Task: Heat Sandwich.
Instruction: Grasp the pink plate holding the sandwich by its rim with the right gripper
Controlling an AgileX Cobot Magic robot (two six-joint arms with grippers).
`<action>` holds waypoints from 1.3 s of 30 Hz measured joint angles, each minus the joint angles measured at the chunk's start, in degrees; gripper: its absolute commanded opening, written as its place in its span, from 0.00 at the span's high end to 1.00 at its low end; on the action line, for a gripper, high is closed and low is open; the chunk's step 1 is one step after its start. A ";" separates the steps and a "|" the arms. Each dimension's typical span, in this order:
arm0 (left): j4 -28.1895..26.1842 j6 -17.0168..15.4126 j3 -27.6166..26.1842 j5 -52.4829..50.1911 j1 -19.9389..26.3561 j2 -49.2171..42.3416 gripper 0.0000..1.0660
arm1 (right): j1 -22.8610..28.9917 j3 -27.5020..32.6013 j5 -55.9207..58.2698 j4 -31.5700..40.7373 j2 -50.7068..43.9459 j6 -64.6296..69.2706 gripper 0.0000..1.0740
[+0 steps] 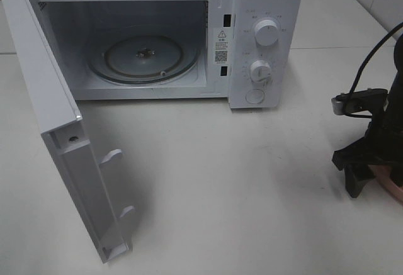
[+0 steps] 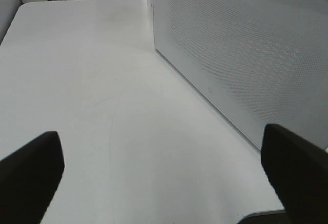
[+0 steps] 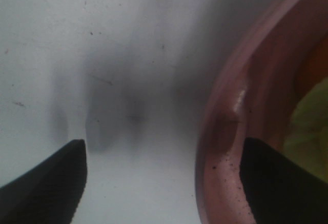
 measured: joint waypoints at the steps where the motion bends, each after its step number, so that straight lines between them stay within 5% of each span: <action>1: 0.00 0.00 0.00 0.00 0.00 0.00 0.05 | 0.00 0.00 0.00 0.00 0.00 0.11 0.41; 5: 0.00 0.00 0.00 0.00 0.00 0.00 0.05 | 0.00 0.00 0.00 0.00 0.00 0.80 0.57; 8: 0.00 0.00 0.00 0.00 0.00 0.00 0.05 | -0.06 0.00 0.00 -1.09 0.00 2.29 0.86; 11: 0.00 0.00 0.00 0.00 0.00 0.00 0.05 | -0.29 0.00 0.00 -2.23 0.00 3.90 1.00; 39: 0.00 0.00 0.00 0.00 0.00 0.00 0.05 | -0.29 0.00 -0.57 -4.53 0.00 5.56 1.00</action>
